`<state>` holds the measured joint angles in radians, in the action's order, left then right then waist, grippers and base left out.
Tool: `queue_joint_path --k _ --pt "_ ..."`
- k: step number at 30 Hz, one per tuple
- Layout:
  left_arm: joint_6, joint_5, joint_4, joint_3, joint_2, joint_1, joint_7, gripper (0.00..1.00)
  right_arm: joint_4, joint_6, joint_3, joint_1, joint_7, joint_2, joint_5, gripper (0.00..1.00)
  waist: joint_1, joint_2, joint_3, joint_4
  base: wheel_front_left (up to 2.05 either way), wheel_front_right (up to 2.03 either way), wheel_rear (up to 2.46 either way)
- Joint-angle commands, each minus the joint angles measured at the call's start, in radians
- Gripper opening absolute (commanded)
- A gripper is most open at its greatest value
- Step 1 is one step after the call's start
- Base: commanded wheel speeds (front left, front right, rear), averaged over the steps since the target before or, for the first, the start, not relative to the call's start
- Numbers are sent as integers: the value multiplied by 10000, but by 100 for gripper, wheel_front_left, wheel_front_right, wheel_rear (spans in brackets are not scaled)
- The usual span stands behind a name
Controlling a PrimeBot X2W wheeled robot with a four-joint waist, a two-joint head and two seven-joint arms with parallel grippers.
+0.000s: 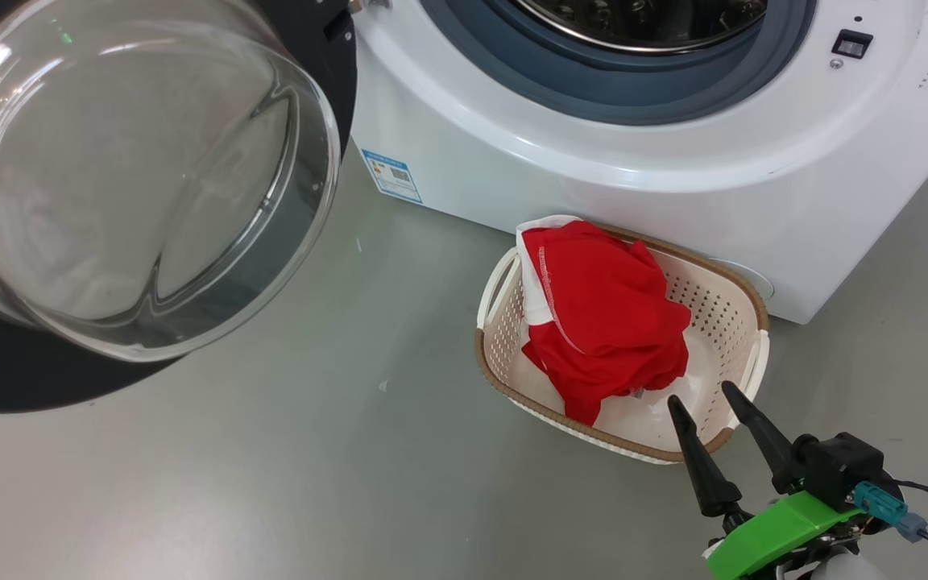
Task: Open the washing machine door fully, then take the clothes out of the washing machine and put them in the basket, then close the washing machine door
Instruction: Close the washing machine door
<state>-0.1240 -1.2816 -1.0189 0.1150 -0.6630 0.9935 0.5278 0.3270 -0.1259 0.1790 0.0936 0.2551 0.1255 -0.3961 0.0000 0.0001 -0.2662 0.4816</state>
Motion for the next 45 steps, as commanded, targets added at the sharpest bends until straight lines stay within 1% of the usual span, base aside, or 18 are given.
queue_joint_path --k 1,6,16,24,34,45 --pt "-67 -97 364 82 -734 36 236 0 -192 -48 282 271 67 -8 180 100 0 -1 32 -16 0 0 0" --pt "-67 -369 990 -266 -764 -394 923 0 -171 -48 297 252 67 -39 133 100 0 -1 194 -36 0 0 0" --pt "-67 -1033 2854 -1046 -992 -1324 2242 0 -149 -48 265 43 67 -131 13 100 0 -1 728 -11 0 0 0" --pt "-67 -1689 4027 -1413 -1184 -1883 2962 0 -191 -48 318 -151 67 -226 -87 100 0 -1 1149 -79 0 0 0" --pt "-67 -2494 5559 -1537 -1280 -2664 3548 0 -321 -48 233 -454 67 -306 -198 100 0 -1 1609 -381 0 0 0" --pt "-67 -2932 7073 -1586 -1085 -3263 3895 0 -497 -48 -41 -676 67 -381 -213 100 0 -1 1802 -846 0 0 0"
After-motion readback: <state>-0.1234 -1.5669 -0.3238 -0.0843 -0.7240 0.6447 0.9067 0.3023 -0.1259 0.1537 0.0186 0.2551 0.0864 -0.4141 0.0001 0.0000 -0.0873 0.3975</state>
